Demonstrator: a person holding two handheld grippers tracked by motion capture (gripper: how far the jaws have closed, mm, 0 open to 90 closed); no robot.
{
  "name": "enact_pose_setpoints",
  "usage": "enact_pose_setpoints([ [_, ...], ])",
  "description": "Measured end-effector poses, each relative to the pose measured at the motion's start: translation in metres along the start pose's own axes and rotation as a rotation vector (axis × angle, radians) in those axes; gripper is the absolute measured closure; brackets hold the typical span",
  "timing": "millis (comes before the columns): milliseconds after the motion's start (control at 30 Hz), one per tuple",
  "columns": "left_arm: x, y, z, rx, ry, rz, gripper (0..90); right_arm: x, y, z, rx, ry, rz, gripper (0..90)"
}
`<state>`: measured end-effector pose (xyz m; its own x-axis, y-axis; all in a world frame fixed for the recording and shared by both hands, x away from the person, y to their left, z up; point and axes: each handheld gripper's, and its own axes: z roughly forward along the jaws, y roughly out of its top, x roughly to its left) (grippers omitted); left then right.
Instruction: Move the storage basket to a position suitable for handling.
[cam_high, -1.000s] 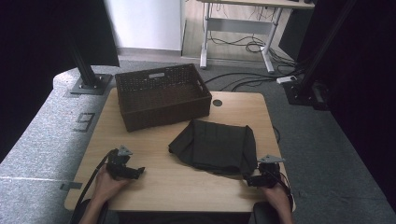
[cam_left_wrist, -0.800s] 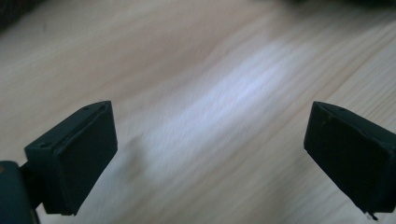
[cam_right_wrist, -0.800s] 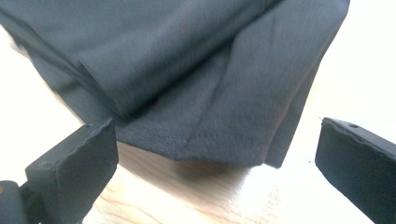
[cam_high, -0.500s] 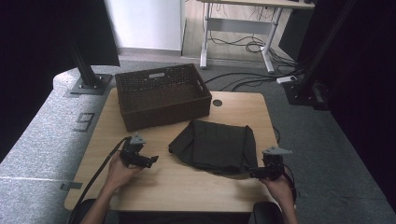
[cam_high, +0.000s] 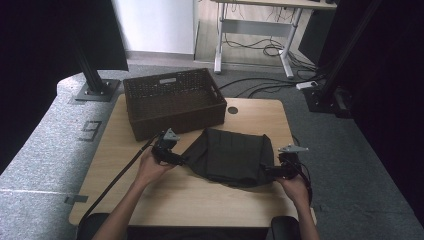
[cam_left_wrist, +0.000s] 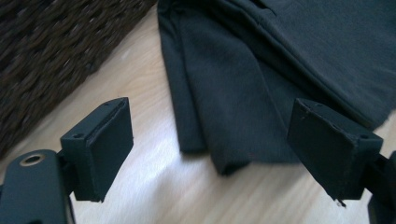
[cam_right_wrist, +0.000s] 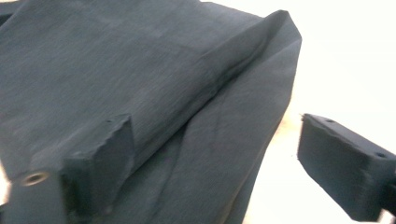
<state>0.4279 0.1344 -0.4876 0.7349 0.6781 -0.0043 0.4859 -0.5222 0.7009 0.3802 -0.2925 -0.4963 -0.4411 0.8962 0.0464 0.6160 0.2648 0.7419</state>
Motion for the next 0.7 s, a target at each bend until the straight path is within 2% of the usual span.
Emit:
enact_pose_setpoints([
  [67, -0.001, 0.005, 0.007, 0.000, 0.000, 0.001, 16.2, -0.004, 0.004, 0.004, 0.003, -0.007, 0.009, 14.9],
  [167, 0.002, 0.012, 0.018, -0.004, -0.024, -0.016, 17.5, -0.007, 0.009, 0.009, 0.012, -0.017, 0.010, 19.5],
  [233, 0.005, 0.015, 0.024, 0.005, -0.021, -0.013, 19.5, -0.010, 0.012, 0.013, 0.024, -0.023, 0.016, 26.7],
  [400, 0.012, 0.017, 0.041, 0.025, -0.002, -0.016, 26.4, -0.019, 0.018, 0.024, 0.055, -0.052, 0.039, 37.1],
  [500, 0.016, 0.014, 0.049, 0.023, -0.004, -0.026, 35.1, -0.026, 0.019, 0.032, 0.066, -0.032, 0.044, 39.5],
  [567, 0.016, 0.011, 0.056, 0.030, -0.002, -0.016, 39.7, -0.032, 0.017, 0.039, 0.076, -0.023, 0.052, 42.1],
  [633, 0.016, 0.008, 0.062, 0.038, 0.004, -0.014, 43.4, -0.035, 0.015, 0.043, 0.082, -0.022, 0.056, 46.3],
  [700, 0.017, 0.005, 0.067, 0.043, 0.003, -0.030, 52.5, -0.036, 0.012, 0.049, 0.099, -0.022, 0.066, 53.3],
])
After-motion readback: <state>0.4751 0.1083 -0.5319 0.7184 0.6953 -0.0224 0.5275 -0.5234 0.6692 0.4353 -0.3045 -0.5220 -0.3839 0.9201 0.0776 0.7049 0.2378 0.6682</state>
